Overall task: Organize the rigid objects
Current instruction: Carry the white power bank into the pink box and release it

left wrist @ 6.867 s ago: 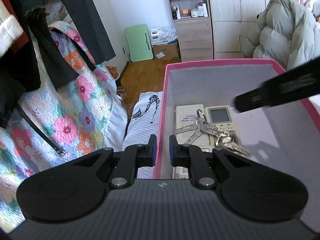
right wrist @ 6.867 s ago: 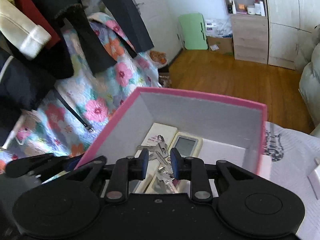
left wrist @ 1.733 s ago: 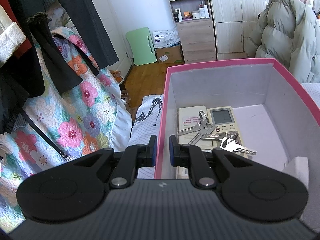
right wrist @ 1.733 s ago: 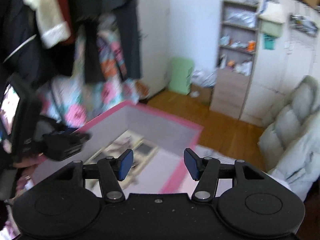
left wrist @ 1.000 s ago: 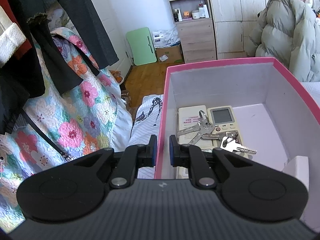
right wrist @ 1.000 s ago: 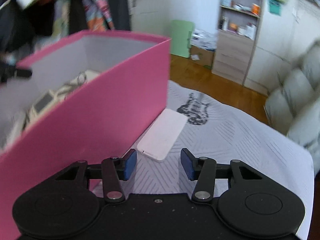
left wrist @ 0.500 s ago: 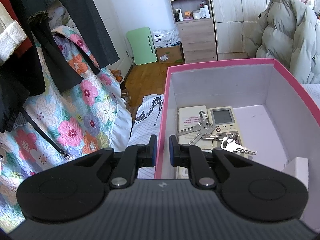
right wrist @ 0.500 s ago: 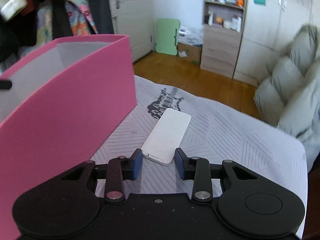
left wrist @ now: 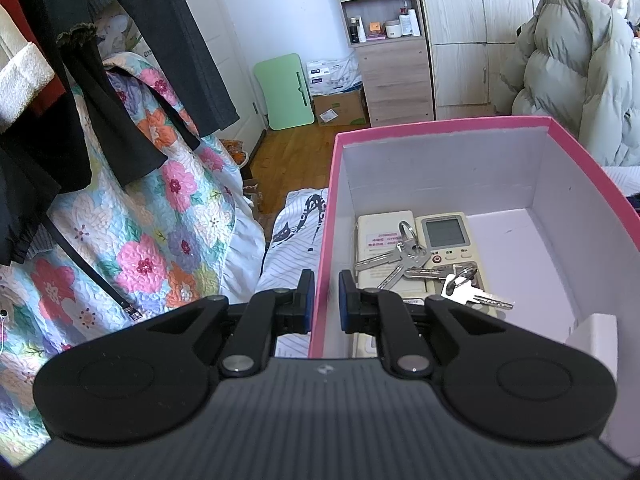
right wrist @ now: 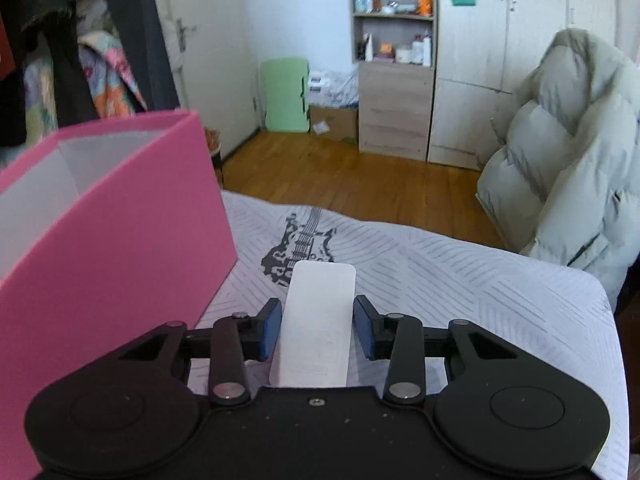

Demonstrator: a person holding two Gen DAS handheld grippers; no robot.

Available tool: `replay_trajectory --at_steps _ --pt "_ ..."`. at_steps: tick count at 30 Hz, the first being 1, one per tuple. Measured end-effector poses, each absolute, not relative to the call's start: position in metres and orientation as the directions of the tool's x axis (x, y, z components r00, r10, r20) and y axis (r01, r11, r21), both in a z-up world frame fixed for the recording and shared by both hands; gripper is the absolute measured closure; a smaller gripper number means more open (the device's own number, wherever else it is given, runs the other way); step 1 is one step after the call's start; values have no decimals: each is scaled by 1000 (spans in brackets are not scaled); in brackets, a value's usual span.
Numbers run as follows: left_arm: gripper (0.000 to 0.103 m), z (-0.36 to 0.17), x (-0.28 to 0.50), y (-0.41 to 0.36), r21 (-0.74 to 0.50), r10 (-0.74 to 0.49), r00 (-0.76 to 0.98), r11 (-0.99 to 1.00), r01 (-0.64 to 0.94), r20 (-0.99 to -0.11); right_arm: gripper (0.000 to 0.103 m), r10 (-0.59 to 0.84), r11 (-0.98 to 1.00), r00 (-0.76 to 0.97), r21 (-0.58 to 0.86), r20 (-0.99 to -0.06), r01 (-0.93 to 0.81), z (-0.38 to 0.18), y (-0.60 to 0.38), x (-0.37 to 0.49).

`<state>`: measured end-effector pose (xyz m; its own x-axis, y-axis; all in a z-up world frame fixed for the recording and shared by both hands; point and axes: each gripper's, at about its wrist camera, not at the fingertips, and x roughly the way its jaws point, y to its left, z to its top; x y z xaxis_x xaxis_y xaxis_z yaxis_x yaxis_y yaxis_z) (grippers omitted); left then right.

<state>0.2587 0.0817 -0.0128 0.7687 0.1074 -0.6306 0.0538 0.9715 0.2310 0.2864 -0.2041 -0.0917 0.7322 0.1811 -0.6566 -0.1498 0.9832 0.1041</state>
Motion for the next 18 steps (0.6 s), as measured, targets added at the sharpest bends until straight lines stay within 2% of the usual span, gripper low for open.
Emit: replay_trajectory --at_steps 10,15,18 --pt "92 -13 259 81 232 109 768 971 53 -631 59 254 967 795 160 -551 -198 -38 -206 236" --pt "92 -13 259 81 235 109 768 971 54 -631 59 357 931 810 107 -465 -349 12 -172 204" --pt "92 -13 259 81 232 108 769 971 54 -630 59 436 885 758 81 -484 -458 26 -144 199"
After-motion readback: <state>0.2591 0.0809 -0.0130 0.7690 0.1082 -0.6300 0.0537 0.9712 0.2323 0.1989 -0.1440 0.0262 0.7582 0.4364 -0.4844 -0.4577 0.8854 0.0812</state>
